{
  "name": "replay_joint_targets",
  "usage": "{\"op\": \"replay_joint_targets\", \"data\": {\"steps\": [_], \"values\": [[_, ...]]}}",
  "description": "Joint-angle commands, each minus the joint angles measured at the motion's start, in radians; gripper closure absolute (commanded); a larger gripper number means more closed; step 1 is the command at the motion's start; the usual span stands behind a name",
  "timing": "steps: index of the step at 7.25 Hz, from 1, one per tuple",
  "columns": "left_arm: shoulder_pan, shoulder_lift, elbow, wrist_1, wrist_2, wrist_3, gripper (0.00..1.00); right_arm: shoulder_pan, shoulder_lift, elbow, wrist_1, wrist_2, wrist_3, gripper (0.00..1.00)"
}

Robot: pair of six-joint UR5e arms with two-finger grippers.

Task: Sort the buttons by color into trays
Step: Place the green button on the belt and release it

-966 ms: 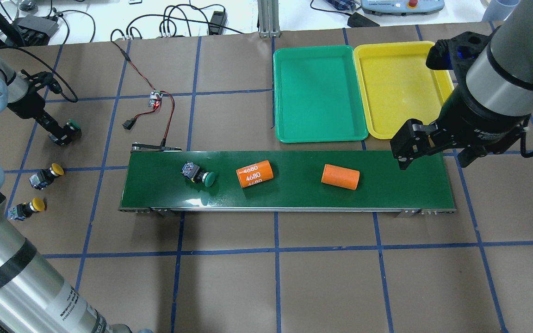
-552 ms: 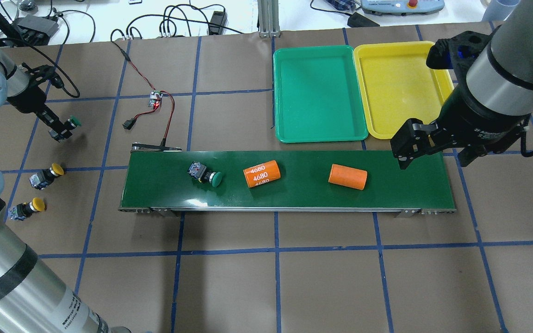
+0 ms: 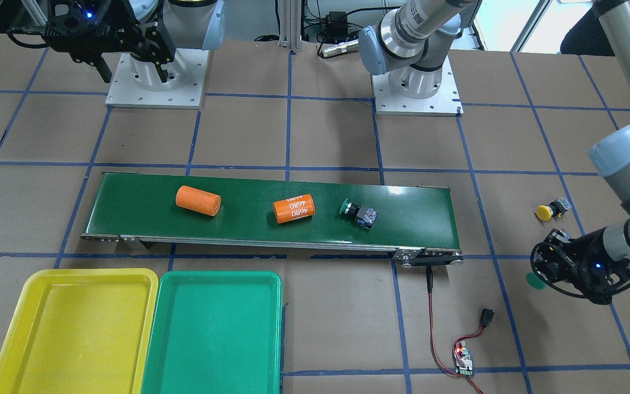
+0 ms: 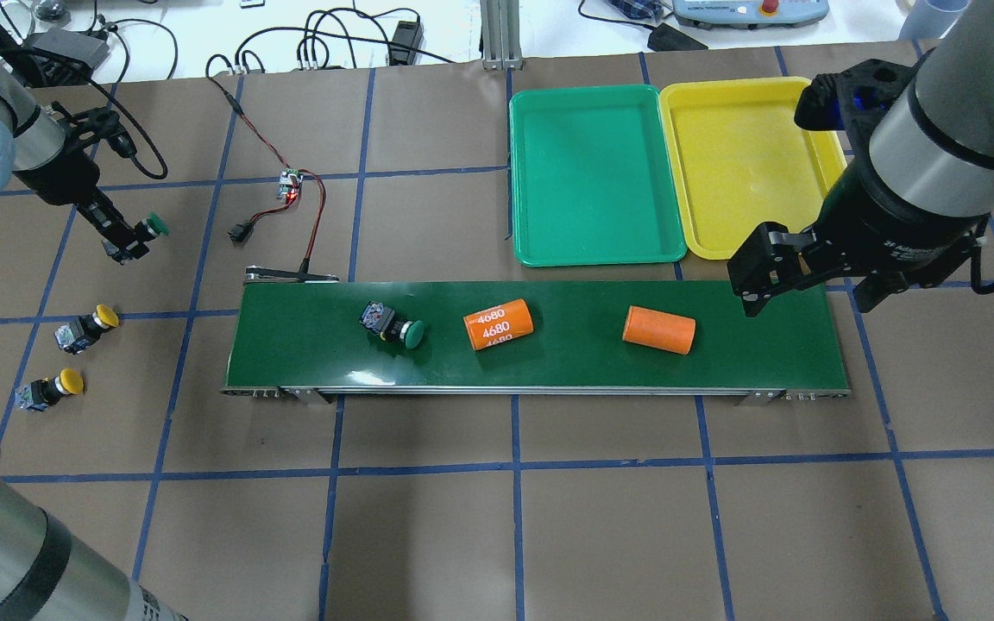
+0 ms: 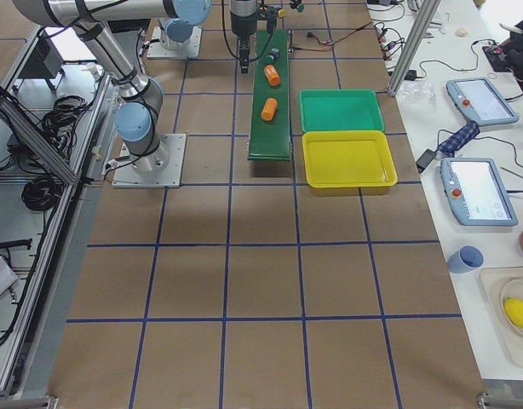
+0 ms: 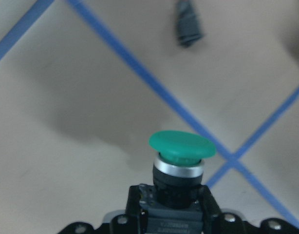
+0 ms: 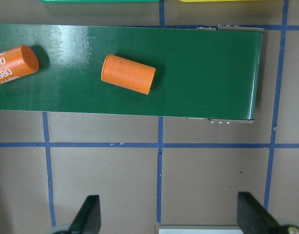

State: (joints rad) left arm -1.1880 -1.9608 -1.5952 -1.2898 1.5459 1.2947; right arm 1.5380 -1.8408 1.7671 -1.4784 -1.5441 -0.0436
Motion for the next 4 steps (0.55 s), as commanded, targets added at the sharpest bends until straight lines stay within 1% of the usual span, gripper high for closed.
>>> {"op": "replay_joint_targets", "data": {"steps": [1,2,3,4], "values": [[-0.117,0.116,-0.141,0.015,0.000,0.006,1.00,-0.001,0.000,0.000,0.000,0.001,-0.001,0.00],[-0.160,0.141,-0.213,0.106,0.008,0.006,1.00,-0.001,0.000,0.000,0.001,-0.001,-0.002,0.00],[-0.200,0.167,-0.277,0.172,0.010,0.050,1.00,-0.001,0.000,0.000,0.000,0.002,-0.001,0.00],[-0.208,0.198,-0.332,0.210,0.011,0.070,1.00,-0.001,0.000,0.000,0.000,-0.002,-0.002,0.00]]}}
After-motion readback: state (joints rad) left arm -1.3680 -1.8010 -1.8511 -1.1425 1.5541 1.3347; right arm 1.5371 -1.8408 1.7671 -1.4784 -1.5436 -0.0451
